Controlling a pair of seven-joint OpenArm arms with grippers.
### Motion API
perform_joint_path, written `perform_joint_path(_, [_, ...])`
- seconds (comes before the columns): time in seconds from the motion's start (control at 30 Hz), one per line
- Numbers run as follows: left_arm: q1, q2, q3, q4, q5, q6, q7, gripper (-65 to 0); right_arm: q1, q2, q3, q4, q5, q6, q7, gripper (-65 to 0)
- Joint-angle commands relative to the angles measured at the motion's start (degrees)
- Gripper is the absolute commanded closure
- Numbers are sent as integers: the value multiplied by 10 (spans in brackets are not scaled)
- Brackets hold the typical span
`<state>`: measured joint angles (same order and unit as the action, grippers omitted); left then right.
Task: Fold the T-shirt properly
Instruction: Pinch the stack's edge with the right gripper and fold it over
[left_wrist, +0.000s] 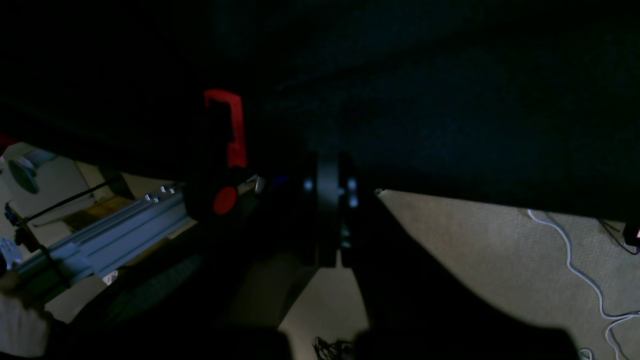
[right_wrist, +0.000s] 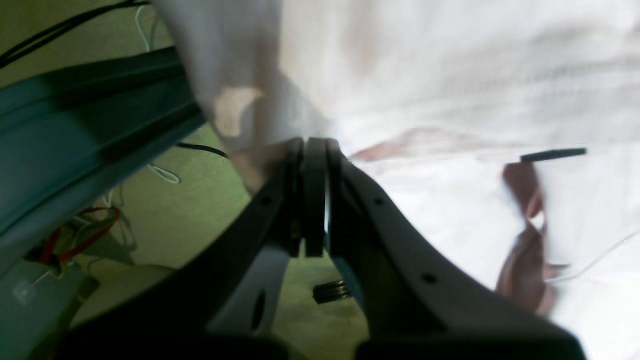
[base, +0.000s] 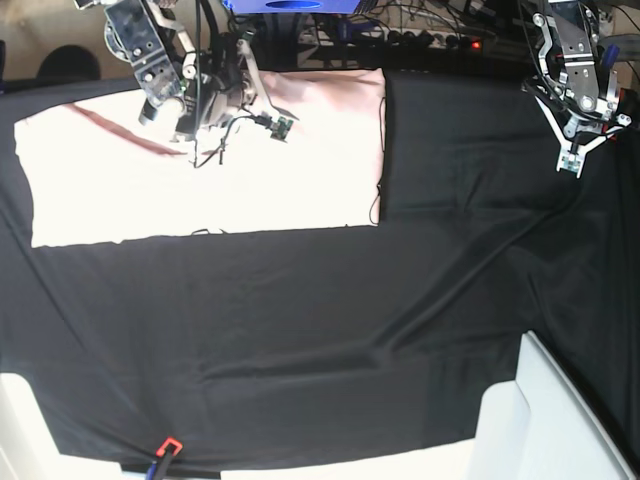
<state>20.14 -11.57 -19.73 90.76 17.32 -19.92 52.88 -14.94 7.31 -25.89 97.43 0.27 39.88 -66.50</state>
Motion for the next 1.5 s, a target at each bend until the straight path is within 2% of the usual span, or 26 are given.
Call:
perform_joint_path(0.0, [-1, -8, -3, 8, 6, 4, -1, 0, 1, 3, 2, 12, 5, 1, 3, 0])
perform_joint_path(0.1, [-1, -8, -3, 8, 6, 4, -1, 0, 5, 5, 6, 13, 5, 1, 4, 0])
perform_joint_path(0.3, [0, -8, -3, 8, 6, 4, -1, 0, 27, 0, 126, 99, 5, 1, 7, 0])
perform_joint_path(0.4, [1, -8, -3, 8, 6, 4, -1, 0, 63, -1, 160, 92, 7, 1, 7, -7])
perform_joint_path(0.47, [1, -8, -3, 8, 6, 4, -1, 0, 80, -1, 160, 78, 7, 1, 7, -68])
perform_joint_path(0.6, [0, -7, -3, 8, 6, 4, -1, 0, 96, -19, 163, 53, 8, 1, 7, -341])
perform_joint_path(0.67, [1, -7, -3, 8, 6, 4, -1, 0, 96, -27, 160, 51, 8, 1, 13, -443])
perform_joint_path(0.7, [1, -7, -3, 8, 6, 4, -1, 0, 95, -30, 158, 48, 8, 1, 23, -464])
perform_joint_path(1.0, [4, -8, -3, 8, 6, 4, -1, 0, 125, -52, 158, -72, 8, 1, 76, -469])
perform_joint_path(1.47, [4, -8, -3, 8, 6, 4, -1, 0, 126, -53, 158, -81, 8, 1, 89, -466])
